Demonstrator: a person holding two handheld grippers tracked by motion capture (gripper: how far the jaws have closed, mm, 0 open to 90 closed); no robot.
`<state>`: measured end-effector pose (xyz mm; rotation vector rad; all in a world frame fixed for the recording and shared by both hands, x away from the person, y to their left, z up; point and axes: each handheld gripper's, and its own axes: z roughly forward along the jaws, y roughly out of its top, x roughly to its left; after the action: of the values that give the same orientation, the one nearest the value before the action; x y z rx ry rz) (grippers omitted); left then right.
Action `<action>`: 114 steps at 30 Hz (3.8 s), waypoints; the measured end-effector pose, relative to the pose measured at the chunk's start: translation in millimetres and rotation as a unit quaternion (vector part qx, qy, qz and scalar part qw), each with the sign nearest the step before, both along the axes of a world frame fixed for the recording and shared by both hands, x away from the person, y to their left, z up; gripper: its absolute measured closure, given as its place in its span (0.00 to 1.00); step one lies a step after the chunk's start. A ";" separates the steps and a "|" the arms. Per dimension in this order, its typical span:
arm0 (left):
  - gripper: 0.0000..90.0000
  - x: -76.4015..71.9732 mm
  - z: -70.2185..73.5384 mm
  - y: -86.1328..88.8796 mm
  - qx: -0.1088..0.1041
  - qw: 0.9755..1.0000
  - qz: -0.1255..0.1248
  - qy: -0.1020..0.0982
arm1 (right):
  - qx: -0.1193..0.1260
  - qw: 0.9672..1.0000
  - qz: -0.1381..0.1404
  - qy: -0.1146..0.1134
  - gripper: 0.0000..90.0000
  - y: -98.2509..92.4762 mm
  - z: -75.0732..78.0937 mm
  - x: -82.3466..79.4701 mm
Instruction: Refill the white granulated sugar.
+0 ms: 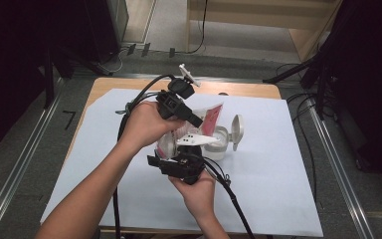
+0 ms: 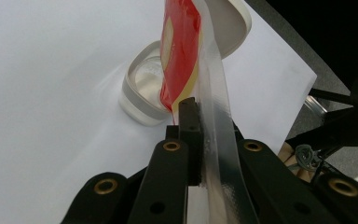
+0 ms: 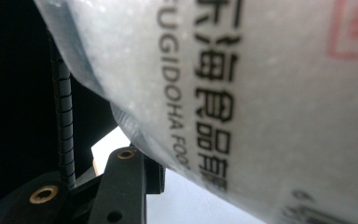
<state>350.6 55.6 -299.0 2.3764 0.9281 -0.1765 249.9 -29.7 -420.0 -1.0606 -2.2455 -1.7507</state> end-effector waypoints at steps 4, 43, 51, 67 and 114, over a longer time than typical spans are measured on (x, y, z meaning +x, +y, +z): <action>0.97 0.0 0.3 -1.0 0.000 1.000 0.001 0.001 | 0.000 1.000 0.000 -0.001 0.69 -0.4 0.2 0.1; 0.97 2.6 2.2 -8.7 0.004 1.000 -0.004 0.003 | 0.008 1.000 -0.008 0.001 0.69 -3.3 3.0 0.0; 0.97 2.4 2.2 -9.0 0.003 1.000 -0.003 0.003 | 0.007 1.000 -0.007 -0.001 0.69 -3.6 2.9 0.2; 0.97 2.4 2.8 -9.4 0.005 1.000 -0.005 0.003 | 0.007 1.000 -0.007 -0.001 0.69 -3.6 3.0 0.2; 0.97 23.3 0.9 -25.2 0.000 1.000 0.006 0.012 | 0.009 1.000 -0.022 0.013 0.69 -17.1 5.1 18.0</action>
<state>374.0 30.4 -298.1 2.3741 0.9528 -0.2020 267.9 -46.8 -415.0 -1.1323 -2.2026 -1.7603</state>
